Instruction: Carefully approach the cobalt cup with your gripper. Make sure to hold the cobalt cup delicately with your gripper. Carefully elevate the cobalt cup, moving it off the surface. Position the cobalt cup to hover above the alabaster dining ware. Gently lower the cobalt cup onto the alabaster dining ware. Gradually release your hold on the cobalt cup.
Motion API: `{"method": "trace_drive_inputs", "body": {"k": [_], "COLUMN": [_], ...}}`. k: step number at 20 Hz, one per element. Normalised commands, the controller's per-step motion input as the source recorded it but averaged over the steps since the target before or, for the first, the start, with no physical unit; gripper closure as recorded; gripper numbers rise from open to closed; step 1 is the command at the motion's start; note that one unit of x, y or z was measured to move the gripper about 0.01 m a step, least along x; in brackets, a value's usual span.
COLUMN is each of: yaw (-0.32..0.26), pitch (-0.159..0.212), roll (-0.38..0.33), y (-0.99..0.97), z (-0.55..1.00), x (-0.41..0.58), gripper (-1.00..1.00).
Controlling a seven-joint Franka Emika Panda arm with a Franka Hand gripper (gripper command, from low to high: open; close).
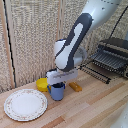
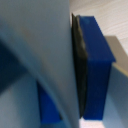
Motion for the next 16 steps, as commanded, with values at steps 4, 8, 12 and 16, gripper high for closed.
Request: {"method": "trace_drive_inputs", "body": {"k": [4, 8, 12, 16], "yaw": [0.035, 0.023, 0.006, 0.022], "pitch": [0.057, 0.084, 0.064, 0.07], "roll": [0.067, 0.058, 0.047, 0.027], "y": [0.0, 0.0, 0.11, 0.3], "z": [0.68, 0.83, 0.68, 0.38], "x": [0.074, 0.292, 0.429, 0.614], "gripper": [1.0, 1.0, 1.0, 1.0]}}
